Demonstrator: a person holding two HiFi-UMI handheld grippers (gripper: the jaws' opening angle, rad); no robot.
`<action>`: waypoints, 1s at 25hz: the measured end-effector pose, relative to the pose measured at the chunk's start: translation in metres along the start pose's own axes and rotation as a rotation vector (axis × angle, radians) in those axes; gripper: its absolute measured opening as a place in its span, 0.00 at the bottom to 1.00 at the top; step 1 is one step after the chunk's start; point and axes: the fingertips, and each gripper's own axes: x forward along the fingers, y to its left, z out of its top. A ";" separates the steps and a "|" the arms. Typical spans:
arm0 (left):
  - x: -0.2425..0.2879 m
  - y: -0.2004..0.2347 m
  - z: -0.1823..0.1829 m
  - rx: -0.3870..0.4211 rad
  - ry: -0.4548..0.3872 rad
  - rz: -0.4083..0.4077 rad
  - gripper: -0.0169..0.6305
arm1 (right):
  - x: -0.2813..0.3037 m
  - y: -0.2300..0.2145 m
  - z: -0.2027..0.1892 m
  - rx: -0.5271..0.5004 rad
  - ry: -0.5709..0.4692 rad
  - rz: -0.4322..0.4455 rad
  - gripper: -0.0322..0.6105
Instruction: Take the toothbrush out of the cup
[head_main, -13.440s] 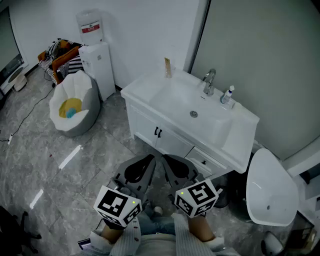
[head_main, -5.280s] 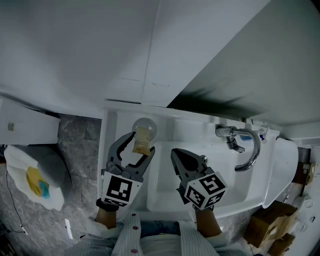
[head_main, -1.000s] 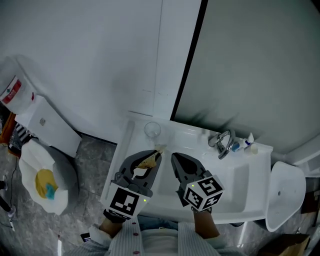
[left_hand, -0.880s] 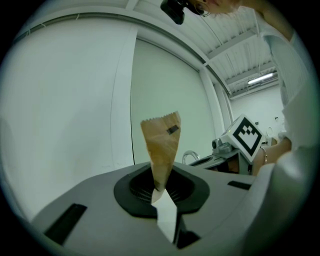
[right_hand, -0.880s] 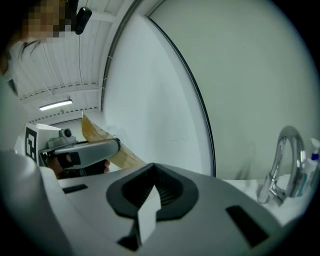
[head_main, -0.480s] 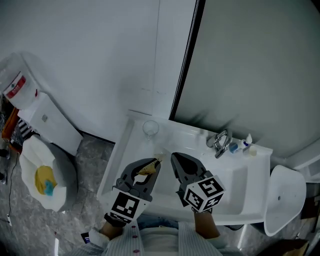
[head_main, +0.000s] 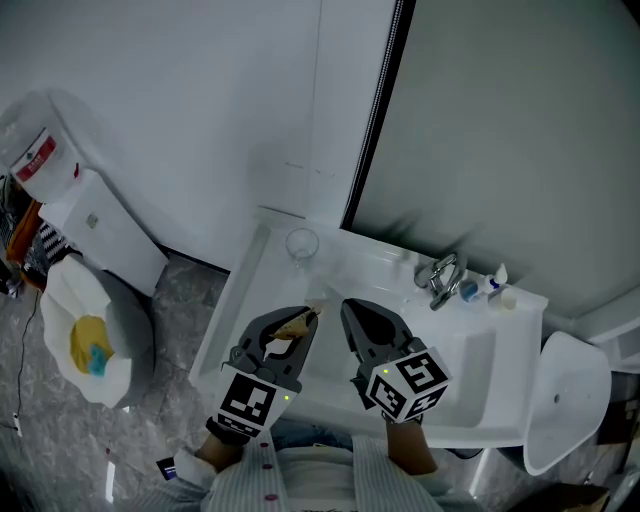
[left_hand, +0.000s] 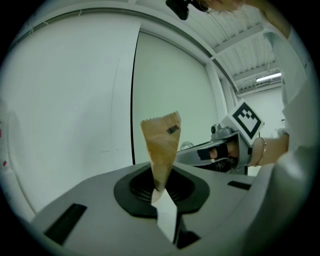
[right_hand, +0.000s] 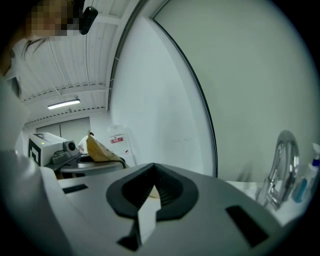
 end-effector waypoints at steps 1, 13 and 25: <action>0.001 -0.001 0.000 0.000 0.001 -0.002 0.09 | 0.000 0.000 0.000 0.000 0.000 0.001 0.07; 0.006 -0.001 0.002 0.000 0.000 -0.020 0.09 | 0.000 0.001 0.000 -0.005 0.006 0.000 0.07; 0.007 -0.003 0.002 0.004 0.006 -0.026 0.09 | 0.001 0.006 -0.004 -0.012 0.020 0.012 0.07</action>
